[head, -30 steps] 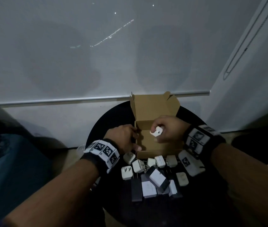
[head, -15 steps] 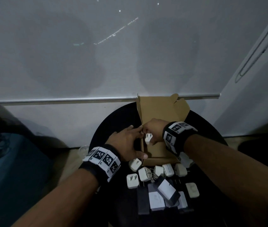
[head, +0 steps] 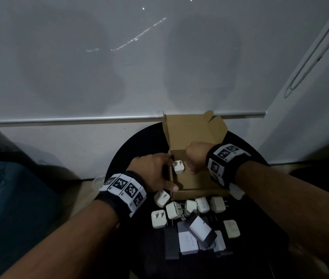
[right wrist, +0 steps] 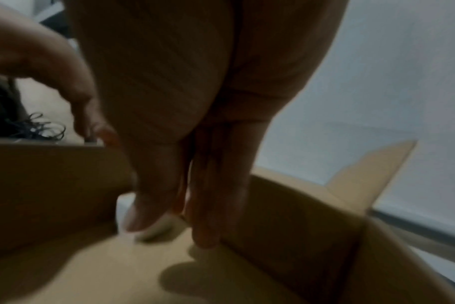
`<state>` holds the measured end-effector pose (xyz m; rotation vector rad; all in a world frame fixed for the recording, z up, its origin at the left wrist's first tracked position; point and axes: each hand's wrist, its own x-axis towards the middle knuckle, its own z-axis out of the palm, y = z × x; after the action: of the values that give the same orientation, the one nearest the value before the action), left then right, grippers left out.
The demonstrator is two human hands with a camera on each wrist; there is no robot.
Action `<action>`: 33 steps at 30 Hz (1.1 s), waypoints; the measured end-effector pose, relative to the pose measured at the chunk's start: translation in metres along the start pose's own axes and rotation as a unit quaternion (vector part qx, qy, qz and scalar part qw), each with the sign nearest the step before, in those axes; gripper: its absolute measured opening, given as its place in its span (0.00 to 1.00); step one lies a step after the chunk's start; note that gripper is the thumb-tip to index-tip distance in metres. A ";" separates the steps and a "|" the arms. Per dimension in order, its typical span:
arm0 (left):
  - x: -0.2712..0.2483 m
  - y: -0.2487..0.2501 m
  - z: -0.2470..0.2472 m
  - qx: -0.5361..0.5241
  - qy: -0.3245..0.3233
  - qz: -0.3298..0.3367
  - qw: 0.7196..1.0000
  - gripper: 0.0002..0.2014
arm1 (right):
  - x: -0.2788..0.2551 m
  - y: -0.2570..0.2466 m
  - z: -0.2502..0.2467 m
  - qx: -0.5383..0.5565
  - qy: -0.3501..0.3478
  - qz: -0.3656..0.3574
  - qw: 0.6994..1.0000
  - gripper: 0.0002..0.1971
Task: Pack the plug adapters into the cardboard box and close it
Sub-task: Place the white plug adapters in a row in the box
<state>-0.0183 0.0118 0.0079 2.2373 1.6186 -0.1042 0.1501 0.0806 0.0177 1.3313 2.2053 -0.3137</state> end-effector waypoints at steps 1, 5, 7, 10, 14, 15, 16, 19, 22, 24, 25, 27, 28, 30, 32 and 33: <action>0.000 0.000 -0.001 -0.004 0.001 -0.002 1.000 0.41 | 0.000 0.000 0.002 -0.003 -0.022 -0.007 1.000 0.07; -0.002 0.001 0.001 -0.025 0.010 -0.008 1.000 0.43 | 0.007 -0.003 0.005 0.023 -0.034 -0.016 0.999 0.15; -0.002 0.001 0.002 -0.033 0.011 -0.008 0.999 0.44 | 0.009 -0.006 0.006 0.034 -0.019 -0.003 0.999 0.15; 0.000 0.001 0.001 -0.035 0.011 -0.003 0.999 0.41 | 0.011 -0.012 0.006 0.040 0.022 0.016 0.999 0.18; 0.002 0.000 -0.001 -0.026 0.011 -0.002 1.000 0.42 | 0.016 -0.013 0.005 0.020 0.054 0.005 0.998 0.21; 0.001 0.000 -0.002 -0.021 0.012 -0.002 1.000 0.42 | 0.017 -0.013 0.005 0.015 0.055 0.006 0.998 0.21; 0.001 0.000 -0.001 -0.016 0.013 -0.002 1.000 0.42 | 0.018 -0.013 0.005 0.011 0.054 0.007 0.998 0.21; 0.001 0.000 0.000 -0.013 0.011 -0.008 1.000 0.42 | 0.016 -0.012 0.002 0.005 0.055 0.010 0.998 0.22; 0.000 0.001 -0.002 -0.010 0.010 -0.016 1.000 0.42 | 0.002 -0.014 -0.006 -0.006 0.052 0.023 0.998 0.19; -0.001 0.004 -0.004 -0.003 0.008 -0.022 1.000 0.41 | -0.017 -0.014 -0.015 0.004 0.068 0.019 0.997 0.13; -0.001 0.005 -0.004 0.000 0.005 -0.026 1.000 0.40 | -0.027 -0.013 -0.017 0.024 0.081 0.007 0.996 0.10; 0.001 0.007 -0.005 0.010 0.000 -0.034 0.999 0.39 | -0.049 -0.011 -0.014 0.071 0.103 -0.026 0.992 0.08; 0.002 0.008 -0.005 0.018 -0.001 -0.040 0.999 0.39 | -0.060 -0.010 -0.008 0.097 0.110 -0.043 0.988 0.08; 0.004 0.011 -0.006 0.032 -0.007 -0.048 0.998 0.39 | -0.083 -0.006 0.009 0.125 0.115 -0.071 0.983 0.08; 0.005 0.013 -0.007 0.044 -0.015 -0.050 0.998 0.38 | -0.101 0.000 0.029 0.097 0.100 -0.083 0.987 0.07; 0.004 0.015 -0.008 0.049 -0.020 -0.050 0.997 0.38 | -0.107 0.005 0.038 0.077 0.074 -0.079 0.991 0.07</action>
<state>-0.0043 0.0145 0.0180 2.2091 1.7398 -0.2583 0.2058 -0.0144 0.0463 1.2992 2.4611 -0.4659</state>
